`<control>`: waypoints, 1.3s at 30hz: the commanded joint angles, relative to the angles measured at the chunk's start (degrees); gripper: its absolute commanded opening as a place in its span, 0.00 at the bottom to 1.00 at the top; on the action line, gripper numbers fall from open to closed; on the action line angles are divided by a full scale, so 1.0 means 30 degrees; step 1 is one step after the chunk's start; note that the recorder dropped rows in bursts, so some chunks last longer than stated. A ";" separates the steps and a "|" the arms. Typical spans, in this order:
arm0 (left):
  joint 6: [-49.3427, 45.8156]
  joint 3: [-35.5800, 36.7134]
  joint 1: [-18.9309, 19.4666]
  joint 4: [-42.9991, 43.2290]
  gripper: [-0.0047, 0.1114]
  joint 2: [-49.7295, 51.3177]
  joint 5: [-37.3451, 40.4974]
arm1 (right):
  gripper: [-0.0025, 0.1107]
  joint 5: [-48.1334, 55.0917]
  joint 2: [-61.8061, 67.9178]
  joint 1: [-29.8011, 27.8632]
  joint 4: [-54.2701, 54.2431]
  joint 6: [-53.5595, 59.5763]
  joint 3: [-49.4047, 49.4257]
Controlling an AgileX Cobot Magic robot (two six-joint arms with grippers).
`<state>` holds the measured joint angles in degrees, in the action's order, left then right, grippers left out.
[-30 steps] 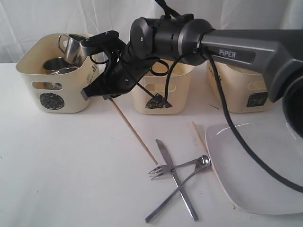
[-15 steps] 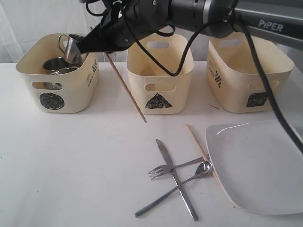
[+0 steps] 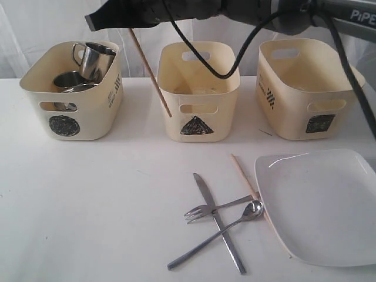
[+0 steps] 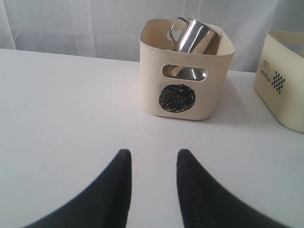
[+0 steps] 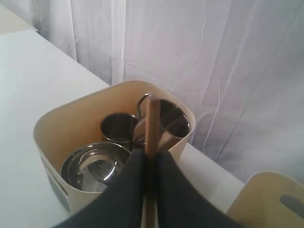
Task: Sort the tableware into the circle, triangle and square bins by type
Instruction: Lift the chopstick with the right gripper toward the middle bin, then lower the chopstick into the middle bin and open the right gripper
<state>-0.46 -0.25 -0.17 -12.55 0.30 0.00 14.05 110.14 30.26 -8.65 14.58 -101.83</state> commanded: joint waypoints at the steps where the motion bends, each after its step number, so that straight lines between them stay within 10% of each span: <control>1: 0.0153 0.0083 0.0039 -0.0092 0.36 -0.0099 0.0000 | 0.02 -0.1680 -0.0625 -0.0136 0.0292 0.0515 0.1203; 39: 0.0153 0.0083 0.0039 -0.0092 0.36 -0.0099 0.0000 | 0.02 -1.3408 -0.3175 -0.4338 0.0177 -0.0048 0.9101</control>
<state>-0.46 -0.25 -0.17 -12.55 0.30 0.00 -23.53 101.09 18.61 -8.06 15.03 -75.62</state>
